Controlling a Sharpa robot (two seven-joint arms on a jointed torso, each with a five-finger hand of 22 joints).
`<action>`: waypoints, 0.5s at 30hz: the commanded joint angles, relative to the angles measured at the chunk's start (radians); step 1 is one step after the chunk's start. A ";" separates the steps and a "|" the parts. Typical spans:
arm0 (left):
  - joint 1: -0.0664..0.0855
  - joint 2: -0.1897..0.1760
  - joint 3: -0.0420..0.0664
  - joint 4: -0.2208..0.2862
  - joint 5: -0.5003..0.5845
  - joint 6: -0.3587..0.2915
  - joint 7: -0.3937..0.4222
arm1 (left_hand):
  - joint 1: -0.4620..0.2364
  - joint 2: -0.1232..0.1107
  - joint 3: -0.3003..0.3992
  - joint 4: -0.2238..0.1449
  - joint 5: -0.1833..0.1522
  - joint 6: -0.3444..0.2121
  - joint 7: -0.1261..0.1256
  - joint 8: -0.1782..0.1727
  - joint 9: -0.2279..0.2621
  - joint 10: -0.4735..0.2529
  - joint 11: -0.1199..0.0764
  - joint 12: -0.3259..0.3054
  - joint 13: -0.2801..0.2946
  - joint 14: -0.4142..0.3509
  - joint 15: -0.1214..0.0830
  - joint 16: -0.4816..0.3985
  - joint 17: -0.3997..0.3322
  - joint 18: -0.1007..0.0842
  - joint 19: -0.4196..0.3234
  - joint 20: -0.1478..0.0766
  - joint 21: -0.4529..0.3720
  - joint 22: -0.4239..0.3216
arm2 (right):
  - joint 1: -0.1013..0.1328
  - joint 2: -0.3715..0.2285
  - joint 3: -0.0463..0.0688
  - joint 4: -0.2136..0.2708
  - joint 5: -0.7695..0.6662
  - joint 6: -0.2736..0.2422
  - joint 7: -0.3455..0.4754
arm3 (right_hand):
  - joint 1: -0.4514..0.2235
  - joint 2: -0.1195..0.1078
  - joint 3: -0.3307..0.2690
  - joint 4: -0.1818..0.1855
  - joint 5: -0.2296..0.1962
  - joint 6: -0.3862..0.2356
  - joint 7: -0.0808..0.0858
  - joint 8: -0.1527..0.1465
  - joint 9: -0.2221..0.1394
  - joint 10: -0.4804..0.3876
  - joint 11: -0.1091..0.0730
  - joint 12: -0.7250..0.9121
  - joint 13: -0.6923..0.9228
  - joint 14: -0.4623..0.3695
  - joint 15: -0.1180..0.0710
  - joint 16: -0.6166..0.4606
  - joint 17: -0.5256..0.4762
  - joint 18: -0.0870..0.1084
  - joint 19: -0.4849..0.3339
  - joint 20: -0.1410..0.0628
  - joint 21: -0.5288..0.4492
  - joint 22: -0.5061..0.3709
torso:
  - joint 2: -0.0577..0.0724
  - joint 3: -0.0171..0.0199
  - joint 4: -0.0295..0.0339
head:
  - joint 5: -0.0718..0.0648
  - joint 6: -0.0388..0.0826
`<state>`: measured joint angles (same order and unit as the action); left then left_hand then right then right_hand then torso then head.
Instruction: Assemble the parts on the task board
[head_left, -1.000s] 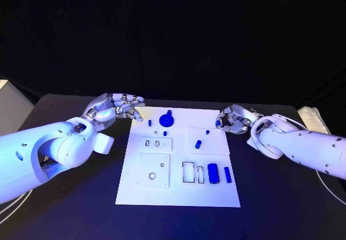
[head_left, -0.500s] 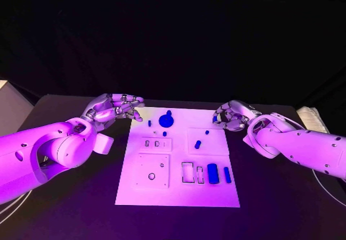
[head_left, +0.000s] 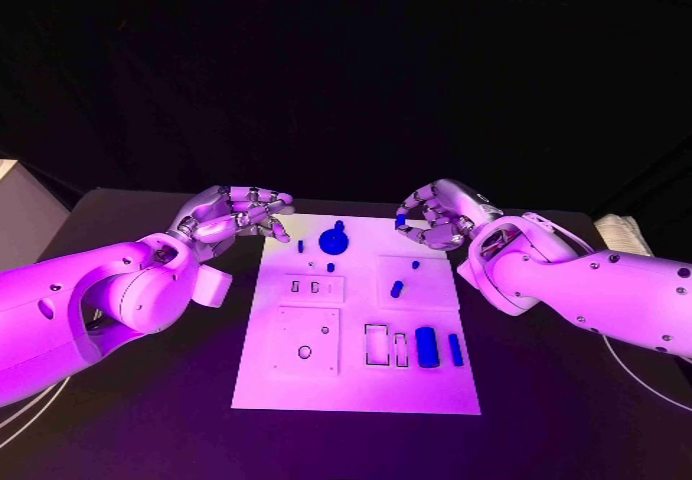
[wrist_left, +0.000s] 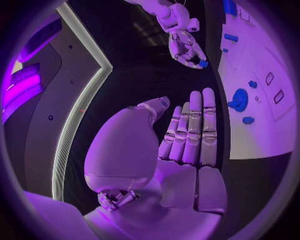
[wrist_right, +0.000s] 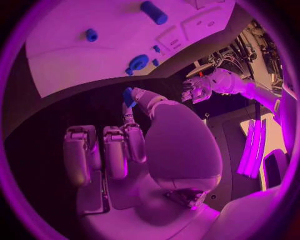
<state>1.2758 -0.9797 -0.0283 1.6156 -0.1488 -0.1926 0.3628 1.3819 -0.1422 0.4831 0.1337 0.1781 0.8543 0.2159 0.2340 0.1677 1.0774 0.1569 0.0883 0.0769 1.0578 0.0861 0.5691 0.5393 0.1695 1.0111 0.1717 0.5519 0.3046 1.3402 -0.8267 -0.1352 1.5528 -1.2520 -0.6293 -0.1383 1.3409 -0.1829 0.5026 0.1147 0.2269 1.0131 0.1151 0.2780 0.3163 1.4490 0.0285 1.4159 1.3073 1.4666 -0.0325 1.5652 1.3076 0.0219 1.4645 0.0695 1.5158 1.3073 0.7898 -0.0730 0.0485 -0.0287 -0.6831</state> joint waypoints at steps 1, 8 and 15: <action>0.000 0.003 0.000 0.002 -0.008 0.010 0.000 | -0.008 -0.004 0.007 0.002 -0.002 0.000 0.009 -0.001 0.001 0.016 -0.003 0.010 0.004 0.001 -0.005 0.003 0.001 0.011 -0.007 -0.003 0.008 0.003 | -0.004 0.018 -0.003 0.034 -0.090 -0.012 -0.116 | -0.006 0.009 0.003 0.000 -0.006 0.013 -0.007 0.012 0.018 0.001 -0.001 0.001 0.120 0.104 -0.009 0.005 0.261 -0.007 0.082 -0.006 0.004 0.218 | 0.000 -0.0014 -0.0002 | 0.012 -0.008; 0.000 0.004 0.000 0.003 -0.019 0.004 -0.011 | -0.016 -0.006 0.012 0.001 -0.003 0.012 0.000 0.008 0.006 0.051 -0.014 0.035 0.015 0.014 -0.014 0.015 0.005 0.012 -0.006 -0.007 0.025 0.013 | -0.022 0.071 -0.010 0.077 -0.160 -0.002 -0.178 | -0.006 0.010 0.004 -0.001 -0.004 0.013 -0.007 0.013 0.019 0.000 -0.001 0.001 0.119 0.103 -0.009 0.004 0.260 -0.006 0.081 -0.006 0.002 0.216 | -0.003 -0.0016 -0.0007 | 0.020 -0.012; 0.000 0.006 0.000 0.002 -0.027 0.001 -0.021 | -0.024 -0.009 0.014 -0.001 -0.003 0.026 -0.010 0.026 0.014 0.073 -0.026 0.062 0.029 0.041 -0.026 0.056 0.024 0.013 0.008 -0.017 0.060 0.033 | -0.049 0.135 -0.014 0.095 -0.213 0.020 -0.223 | -0.011 0.007 0.003 0.000 -0.005 0.012 -0.007 0.015 0.020 0.001 -0.001 0.001 0.120 0.103 -0.009 0.004 0.259 -0.006 0.080 -0.006 0.000 0.215 | -0.003 -0.0017 0.0004 | 0.022 -0.015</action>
<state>1.2758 -0.9763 -0.0283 1.6160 -0.1627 -0.1947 0.3479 1.3672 -0.1534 0.4914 0.1311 0.1781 0.8762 0.2089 0.2574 0.1814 1.1423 0.1304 0.1463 0.1054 1.0926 0.0587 0.6226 0.5621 0.1695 1.0167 0.1588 0.6099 0.3360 1.2942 -0.6974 -0.1493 1.6462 -1.3961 -0.6279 -0.3068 1.3357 -0.1778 0.5024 0.1147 0.2261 1.0129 0.1149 0.2794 0.3163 1.4489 0.0286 1.4158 1.3073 1.4666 -0.0325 1.5651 1.3080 0.0219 1.4644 0.0697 1.5158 1.3080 0.7865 -0.0748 0.0480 -0.0053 -0.6969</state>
